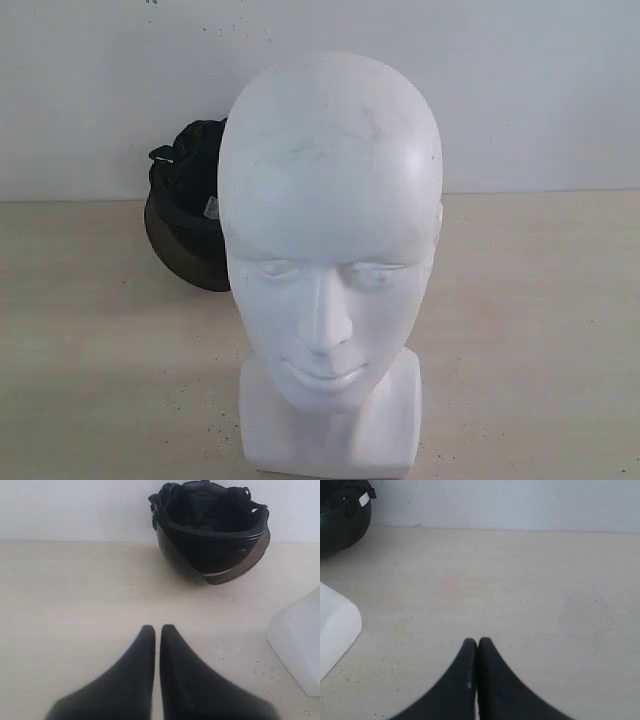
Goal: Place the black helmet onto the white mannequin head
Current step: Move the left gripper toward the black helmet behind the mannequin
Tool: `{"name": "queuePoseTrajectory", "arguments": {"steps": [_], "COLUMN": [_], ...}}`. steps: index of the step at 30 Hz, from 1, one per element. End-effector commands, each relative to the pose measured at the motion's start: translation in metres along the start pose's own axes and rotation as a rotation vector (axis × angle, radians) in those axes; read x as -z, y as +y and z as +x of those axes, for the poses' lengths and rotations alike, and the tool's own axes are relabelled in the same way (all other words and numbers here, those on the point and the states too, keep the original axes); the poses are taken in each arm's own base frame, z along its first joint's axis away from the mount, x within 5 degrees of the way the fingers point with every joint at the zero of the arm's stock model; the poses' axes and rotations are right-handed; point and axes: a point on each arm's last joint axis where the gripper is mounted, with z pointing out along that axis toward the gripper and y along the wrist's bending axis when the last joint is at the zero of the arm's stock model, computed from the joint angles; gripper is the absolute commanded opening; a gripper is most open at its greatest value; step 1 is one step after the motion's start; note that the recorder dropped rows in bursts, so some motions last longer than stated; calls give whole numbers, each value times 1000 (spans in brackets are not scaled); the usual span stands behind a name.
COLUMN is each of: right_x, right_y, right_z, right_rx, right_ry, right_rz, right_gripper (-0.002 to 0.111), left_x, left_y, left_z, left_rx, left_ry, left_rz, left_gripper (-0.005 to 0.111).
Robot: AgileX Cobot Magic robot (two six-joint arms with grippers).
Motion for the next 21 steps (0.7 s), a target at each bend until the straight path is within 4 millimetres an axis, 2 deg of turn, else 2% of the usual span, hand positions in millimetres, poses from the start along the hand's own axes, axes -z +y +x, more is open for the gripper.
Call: {"name": "queuePoseTrajectory", "arguments": {"steps": [1, 11, 14, 17, 21], "right_x": [0, 0, 0, 0, 0], "right_y": [0, 0, 0, 0, 0], "right_z": [-1, -1, -1, -1, -1], "right_rx": [2, 2, 2, 2, 2], "right_ry": [-10, -10, -10, -10, -10], "right_rz": [1, 1, 1, 1, 1], "right_gripper": [0, 0, 0, 0, 0], "left_x": [0, 0, 0, 1, 8], "left_y": [0, 1, 1, 2, 3], "left_z": [1, -2, -6, -16, -38], "left_rx": [12, 10, -43, -59, -60], "left_ry": [1, -30, -77, -188, -439], "left_rz": [-3, -6, -16, -28, -53], "left_gripper": [4, 4, 4, 4, 4]}}
